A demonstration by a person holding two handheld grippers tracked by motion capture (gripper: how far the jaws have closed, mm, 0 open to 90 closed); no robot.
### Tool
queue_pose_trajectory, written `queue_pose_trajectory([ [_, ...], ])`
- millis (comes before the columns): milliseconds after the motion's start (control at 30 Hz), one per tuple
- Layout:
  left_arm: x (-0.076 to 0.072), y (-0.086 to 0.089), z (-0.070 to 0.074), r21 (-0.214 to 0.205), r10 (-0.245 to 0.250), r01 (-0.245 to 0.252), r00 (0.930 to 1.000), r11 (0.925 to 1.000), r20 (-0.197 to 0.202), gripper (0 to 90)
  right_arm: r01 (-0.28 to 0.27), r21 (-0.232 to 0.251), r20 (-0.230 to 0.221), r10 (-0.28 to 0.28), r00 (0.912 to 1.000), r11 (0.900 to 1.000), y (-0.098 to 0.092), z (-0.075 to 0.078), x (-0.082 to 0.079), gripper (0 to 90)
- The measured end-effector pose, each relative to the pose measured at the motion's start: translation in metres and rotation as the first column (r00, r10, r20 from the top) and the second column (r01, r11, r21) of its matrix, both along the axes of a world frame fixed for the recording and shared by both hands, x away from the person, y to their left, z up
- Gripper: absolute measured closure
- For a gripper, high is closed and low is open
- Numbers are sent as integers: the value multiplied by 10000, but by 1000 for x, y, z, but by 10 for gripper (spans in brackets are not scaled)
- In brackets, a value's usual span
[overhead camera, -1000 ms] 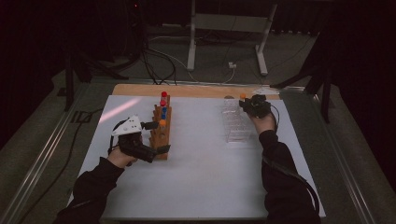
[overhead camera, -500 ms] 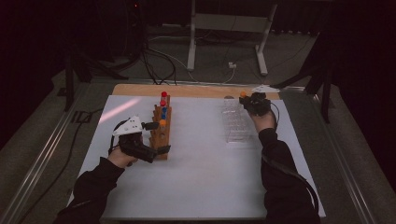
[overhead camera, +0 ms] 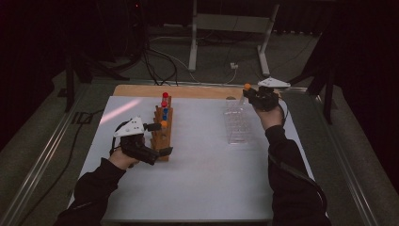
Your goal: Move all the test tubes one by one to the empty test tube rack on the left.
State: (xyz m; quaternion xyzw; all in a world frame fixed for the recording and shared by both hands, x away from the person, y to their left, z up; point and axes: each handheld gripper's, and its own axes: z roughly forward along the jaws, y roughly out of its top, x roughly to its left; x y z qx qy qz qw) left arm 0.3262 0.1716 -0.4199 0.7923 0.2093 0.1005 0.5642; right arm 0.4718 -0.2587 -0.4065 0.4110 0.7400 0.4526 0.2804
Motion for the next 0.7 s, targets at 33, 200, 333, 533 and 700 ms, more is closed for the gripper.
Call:
queue_pose_trajectory([
  [33, -1, -1, 1, -10, 10, -10, 10000, 10000, -2, 14, -107, -37, -8, 107, 9999, 9999, 2, 1, -3, 751],
  [200, -2, -4, 3, 54, -73, 73, 10000, 10000, -13, 14, -782, -157, 15, 782, 9969, 9968, 15, 7, -17, 751],
  [333, -3, -5, 5, 45, -73, 73, 10000, 10000, 14, 14, -1433, -198, 108, 1435, 9896, 9895, 27, 12, -32, 751],
  [533, -3, -10, 9, 26, -161, 161, 9999, 9999, 14, 14, -2532, -235, 152, 2536, 9672, 9671, 45, 15, -58, 751],
  [700, -4, -15, 12, 41, -235, 235, 9997, 9997, 26, 19, -3290, -334, 76, 3295, 9441, 9437, 59, 12, -80, 751],
])
